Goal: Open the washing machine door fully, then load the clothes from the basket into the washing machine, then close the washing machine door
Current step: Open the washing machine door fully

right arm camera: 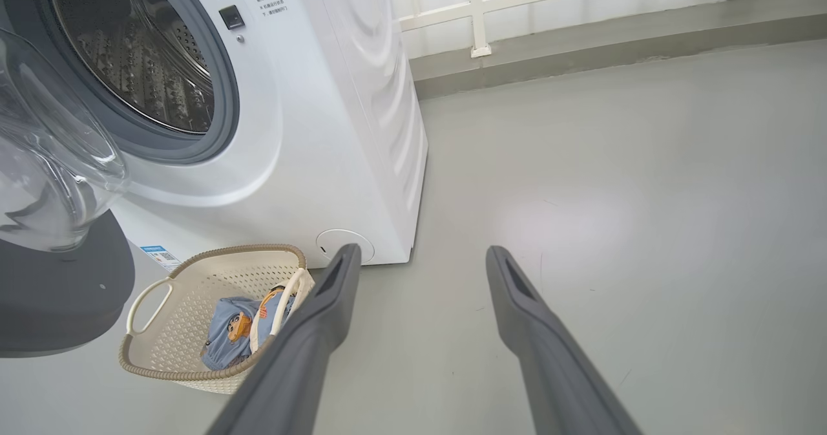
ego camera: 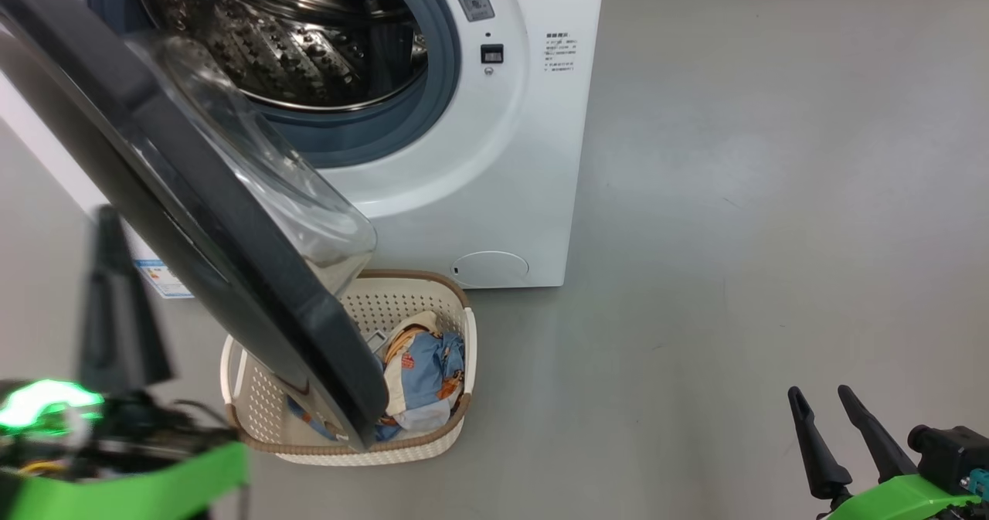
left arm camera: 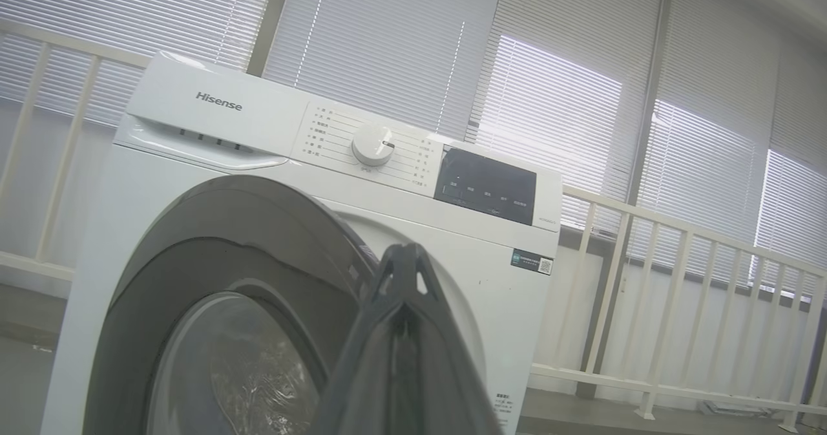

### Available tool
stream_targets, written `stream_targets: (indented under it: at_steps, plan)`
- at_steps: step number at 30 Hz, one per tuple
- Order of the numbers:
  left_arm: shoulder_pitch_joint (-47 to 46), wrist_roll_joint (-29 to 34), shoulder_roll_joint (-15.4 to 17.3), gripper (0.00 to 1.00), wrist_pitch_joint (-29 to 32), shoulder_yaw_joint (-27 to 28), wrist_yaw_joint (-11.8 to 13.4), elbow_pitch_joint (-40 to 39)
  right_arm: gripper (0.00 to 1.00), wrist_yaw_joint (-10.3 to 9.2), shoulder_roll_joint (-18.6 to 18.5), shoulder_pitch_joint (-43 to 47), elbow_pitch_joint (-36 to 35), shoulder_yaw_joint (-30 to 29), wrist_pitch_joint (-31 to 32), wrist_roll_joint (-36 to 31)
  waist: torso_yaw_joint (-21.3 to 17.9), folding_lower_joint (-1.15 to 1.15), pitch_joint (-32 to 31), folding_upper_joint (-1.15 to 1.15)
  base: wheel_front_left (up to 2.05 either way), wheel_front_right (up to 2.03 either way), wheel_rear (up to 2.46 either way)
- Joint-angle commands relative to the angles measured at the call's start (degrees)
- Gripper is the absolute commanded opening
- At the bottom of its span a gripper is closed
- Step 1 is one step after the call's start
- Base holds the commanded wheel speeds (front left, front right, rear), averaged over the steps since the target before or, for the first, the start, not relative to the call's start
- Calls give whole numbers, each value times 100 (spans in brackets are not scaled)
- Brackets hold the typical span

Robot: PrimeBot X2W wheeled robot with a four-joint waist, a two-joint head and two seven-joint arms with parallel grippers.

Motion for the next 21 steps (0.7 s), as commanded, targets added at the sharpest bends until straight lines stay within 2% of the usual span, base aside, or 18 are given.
stream_targets:
  at_steps: [1,6,12,16,21]
  plan:
    - [-190,41,69,0,-28,70,7,-204,100,10,-100,-10,-151,84,-69,-59,-9,0,-1,0,0,0,0]
    - [-125,259,68,0,-28,-1060,8,-387,100,10,-89,-1,-186,102,-69,-89,-38,0,-7,0,0,0,0]
    - [-67,329,71,0,-28,-2098,-6,396,100,10,-79,-31,-218,112,-69,-108,-98,0,24,0,0,0,0]
    - [-108,229,74,0,-28,-2455,-11,1235,100,10,-58,-57,-253,89,-69,-118,-127,0,54,0,0,0,0]
    - [-255,153,71,0,-28,-2354,-12,1966,100,10,-57,-54,-305,122,-69,-97,-112,0,87,0,0,0,0]
